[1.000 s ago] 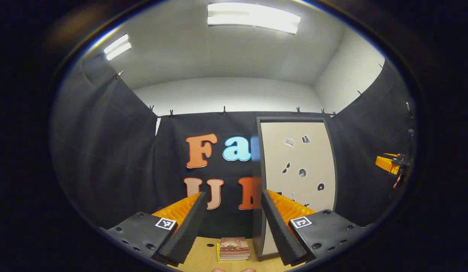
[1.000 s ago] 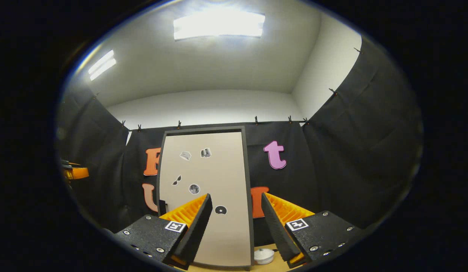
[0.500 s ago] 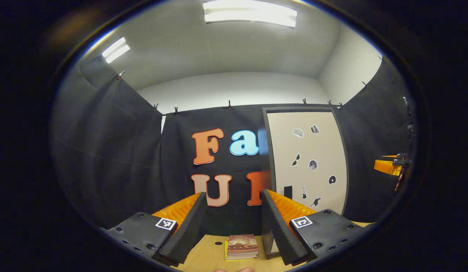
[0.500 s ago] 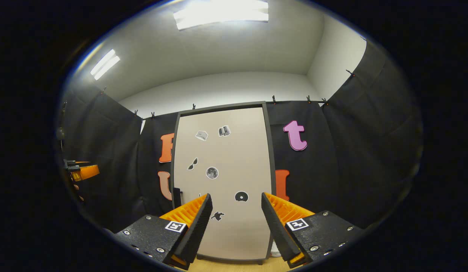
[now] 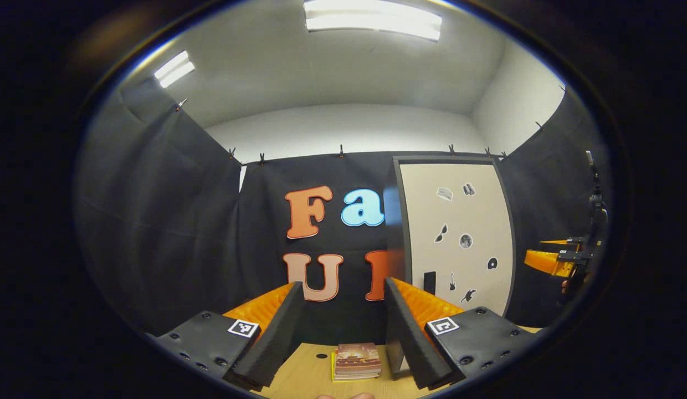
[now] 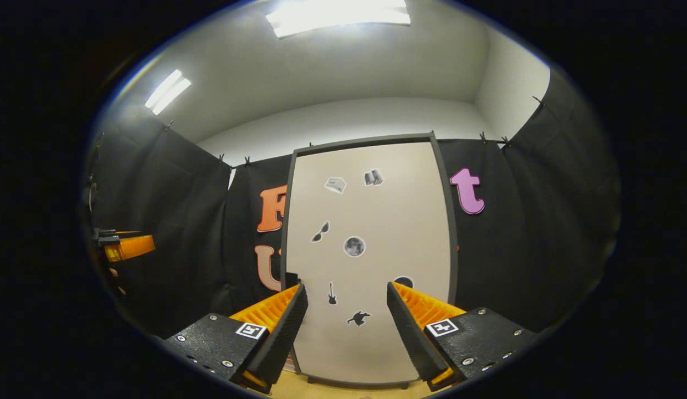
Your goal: Open the cabinet door with the right hand, grasp the bottle in the cabinet with the left hand and place it on the coaster, then close the cabinet door with the right hand.
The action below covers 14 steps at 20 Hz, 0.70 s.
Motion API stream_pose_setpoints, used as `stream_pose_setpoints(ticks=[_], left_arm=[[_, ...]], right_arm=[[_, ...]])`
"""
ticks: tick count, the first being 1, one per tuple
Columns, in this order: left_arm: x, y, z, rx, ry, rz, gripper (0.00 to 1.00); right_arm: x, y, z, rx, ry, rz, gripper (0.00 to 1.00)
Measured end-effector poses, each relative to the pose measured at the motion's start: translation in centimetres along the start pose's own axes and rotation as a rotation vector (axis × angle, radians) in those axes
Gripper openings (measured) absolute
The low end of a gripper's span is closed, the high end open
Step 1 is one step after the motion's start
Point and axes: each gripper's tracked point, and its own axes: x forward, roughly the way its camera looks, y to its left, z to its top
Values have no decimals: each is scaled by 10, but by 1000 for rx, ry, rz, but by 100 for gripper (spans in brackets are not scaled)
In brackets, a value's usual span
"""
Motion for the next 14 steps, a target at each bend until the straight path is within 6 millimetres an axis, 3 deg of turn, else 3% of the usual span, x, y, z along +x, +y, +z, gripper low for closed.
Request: stream_pose_setpoints(ticks=[7,14], left_arm=[[-5,39,-19,23,31,59,95],[-8,74,-38,32,56,108,95]], right_arm=[[61,54,-58,-8,131,62,89],[125,83,-105,8,226,58,88]])
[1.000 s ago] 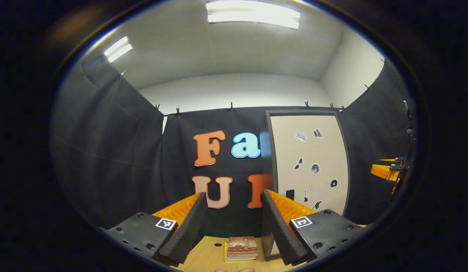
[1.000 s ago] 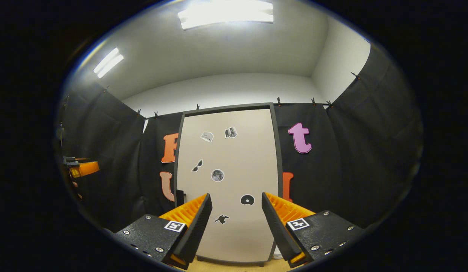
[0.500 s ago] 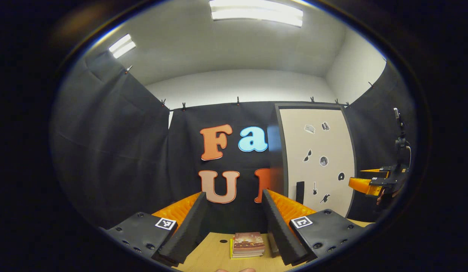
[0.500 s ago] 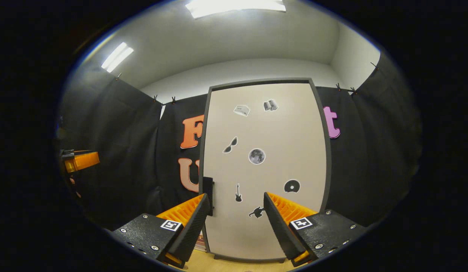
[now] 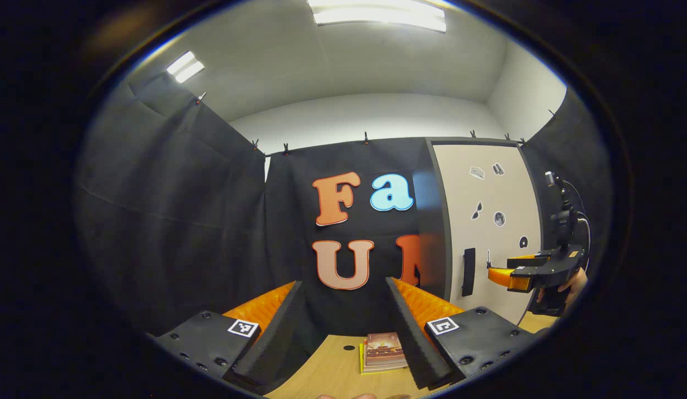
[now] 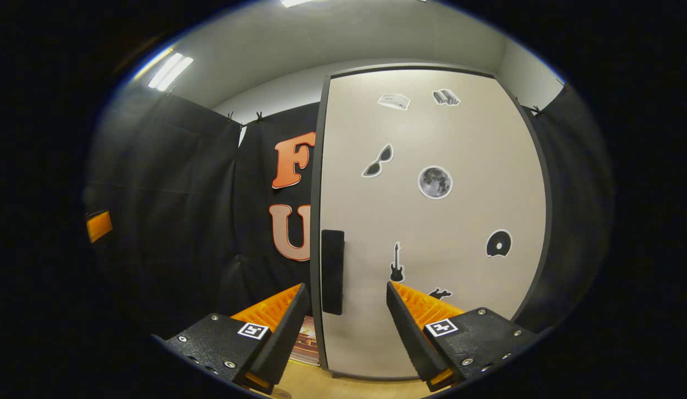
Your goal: Open the cabinet door with the right hand, grasp the bottle in the cabinet with the left hand and place it on the coaster, then close the cabinet door with the right hand.
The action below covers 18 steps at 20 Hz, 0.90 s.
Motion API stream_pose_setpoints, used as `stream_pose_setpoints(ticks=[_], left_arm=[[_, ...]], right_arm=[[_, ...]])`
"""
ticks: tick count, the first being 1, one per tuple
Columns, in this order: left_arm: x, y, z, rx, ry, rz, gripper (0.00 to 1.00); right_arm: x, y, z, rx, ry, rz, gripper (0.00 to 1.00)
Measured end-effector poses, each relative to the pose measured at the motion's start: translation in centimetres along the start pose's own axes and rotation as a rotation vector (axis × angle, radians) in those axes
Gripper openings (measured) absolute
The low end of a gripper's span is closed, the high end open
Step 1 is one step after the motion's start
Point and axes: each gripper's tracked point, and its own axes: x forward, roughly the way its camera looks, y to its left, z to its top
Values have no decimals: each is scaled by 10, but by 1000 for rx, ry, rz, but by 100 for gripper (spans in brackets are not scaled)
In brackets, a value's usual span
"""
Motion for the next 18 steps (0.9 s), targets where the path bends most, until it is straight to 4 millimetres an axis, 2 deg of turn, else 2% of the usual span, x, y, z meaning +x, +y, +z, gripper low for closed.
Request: stream_pose_setpoints(ticks=[4,9,10,12,13,14,18], left_arm=[[0,17,-9,8,11,25,95],[-1,32,-23,6,36,42,95],[-1,35,-27,8,44,46,95],[0,41,-33,10,58,56,95],[0,43,-35,12,63,59,95],[-1,47,-37,16,67,64,95],[-3,52,-41,6,79,75,94]], right_arm=[[32,12,-10,12,38,-4,82],[66,17,-22,17,87,-48,81],[73,17,-25,24,98,-60,74],[85,14,-33,41,121,-81,68],[87,15,-37,61,139,-82,64],[88,17,-38,70,143,-91,52],[87,12,-37,37,144,-136,35]])
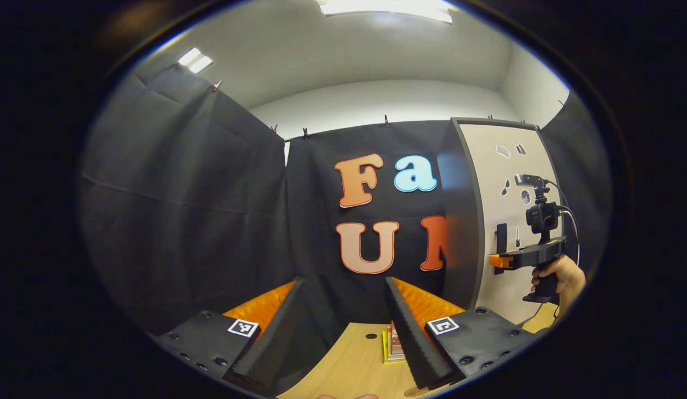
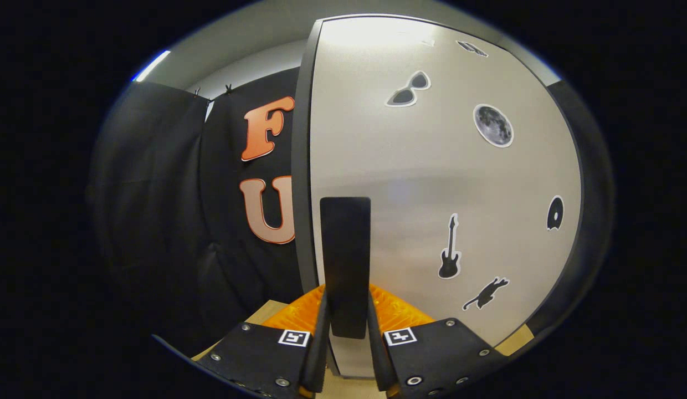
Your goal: Open the cabinet door with the right hand, grasp the bottle in the cabinet with the left hand and place it on the coaster, then close the cabinet door with the right hand.
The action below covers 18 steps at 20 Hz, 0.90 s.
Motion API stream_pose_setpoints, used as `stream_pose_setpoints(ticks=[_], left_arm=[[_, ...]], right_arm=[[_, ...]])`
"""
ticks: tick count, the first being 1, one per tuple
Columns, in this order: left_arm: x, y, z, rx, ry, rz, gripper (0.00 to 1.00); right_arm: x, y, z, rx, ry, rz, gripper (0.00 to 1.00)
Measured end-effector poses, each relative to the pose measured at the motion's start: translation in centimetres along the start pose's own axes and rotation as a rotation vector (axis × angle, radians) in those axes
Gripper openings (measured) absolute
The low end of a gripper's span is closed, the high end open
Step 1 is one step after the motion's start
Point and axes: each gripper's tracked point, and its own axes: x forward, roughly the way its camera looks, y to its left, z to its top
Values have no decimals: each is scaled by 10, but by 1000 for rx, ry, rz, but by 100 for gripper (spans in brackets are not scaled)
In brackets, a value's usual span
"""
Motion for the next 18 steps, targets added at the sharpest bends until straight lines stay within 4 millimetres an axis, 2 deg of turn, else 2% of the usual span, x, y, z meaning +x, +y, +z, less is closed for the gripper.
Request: stream_pose_setpoints(ticks=[4,6,8,11,12,15,18], left_arm=[[-4,-8,3,-2,6,-10,94],[-3,-14,7,0,-4,-17,95],[-4,-25,13,5,-13,-30,95],[-21,-45,21,10,-33,-52,95],[-22,-52,21,8,-33,-65,95],[-23,-84,18,5,-29,-110,94],[-16,-110,13,-14,-19,-145,95]], right_arm=[[-5,1,-1,-1,12,30,24],[-9,2,-1,-27,1,43,22],[-18,4,0,-40,-8,74,22],[-41,10,5,-41,-24,142,22],[-52,10,5,-49,-36,159,22],[-113,-9,-9,-64,-60,205,22],[-154,-23,-12,-73,-80,244,22]])
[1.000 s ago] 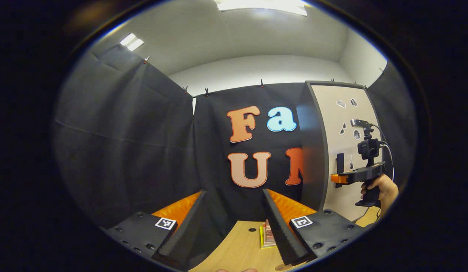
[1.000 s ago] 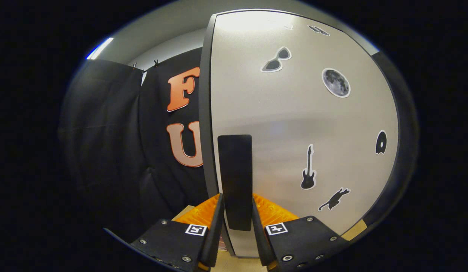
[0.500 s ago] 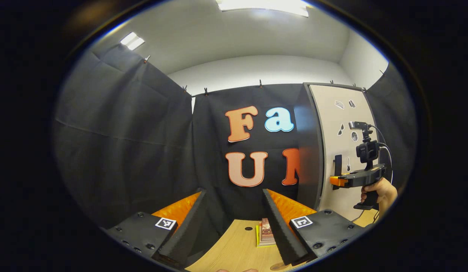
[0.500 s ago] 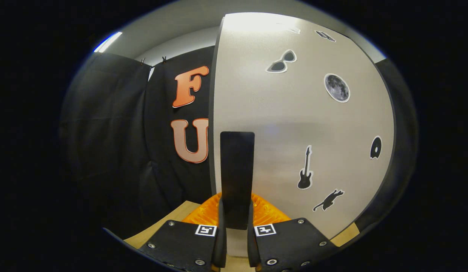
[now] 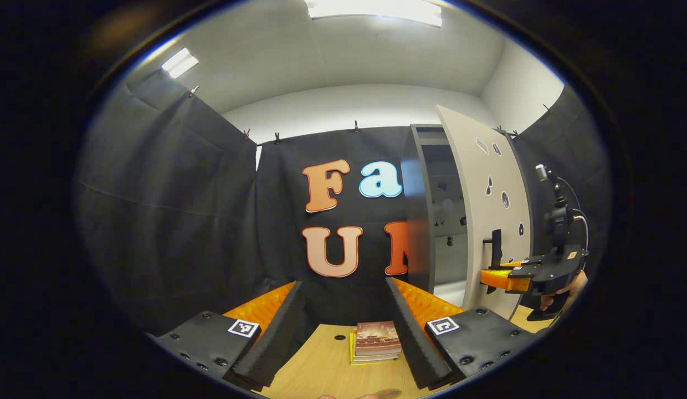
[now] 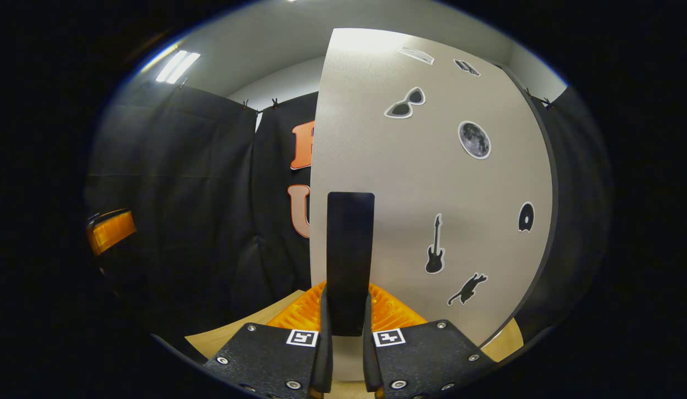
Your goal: Open the cabinet door with the right hand, grasp the bottle in the cabinet with the left hand and place it on the coaster, then close the cabinet door with the right hand.
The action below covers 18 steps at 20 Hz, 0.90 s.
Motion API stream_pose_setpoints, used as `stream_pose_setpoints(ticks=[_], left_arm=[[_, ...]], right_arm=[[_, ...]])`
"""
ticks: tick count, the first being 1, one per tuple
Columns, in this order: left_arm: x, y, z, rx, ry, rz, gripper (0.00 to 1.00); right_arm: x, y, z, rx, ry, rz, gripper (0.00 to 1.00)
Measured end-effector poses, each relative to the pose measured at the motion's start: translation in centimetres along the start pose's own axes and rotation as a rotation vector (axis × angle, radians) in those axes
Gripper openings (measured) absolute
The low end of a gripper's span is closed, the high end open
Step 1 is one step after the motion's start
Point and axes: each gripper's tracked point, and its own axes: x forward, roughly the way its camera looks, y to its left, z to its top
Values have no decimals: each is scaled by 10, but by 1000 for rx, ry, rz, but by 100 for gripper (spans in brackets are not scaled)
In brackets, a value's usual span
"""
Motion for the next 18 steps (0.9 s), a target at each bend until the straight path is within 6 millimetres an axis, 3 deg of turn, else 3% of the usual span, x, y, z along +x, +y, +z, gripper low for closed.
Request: stream_pose_setpoints(ticks=[5,9,15,18], left_arm=[[17,-39,-15,-30,27,-65,95],[30,-75,-23,-45,32,-120,95],[50,-141,-34,-69,33,-216,94],[60,-185,-41,-91,36,-276,95]], right_arm=[[-58,-13,3,-2,-64,45,22],[-93,-30,2,13,-102,69,22],[-108,-46,3,14,-165,53,22],[-115,-53,3,12,-187,38,22]])
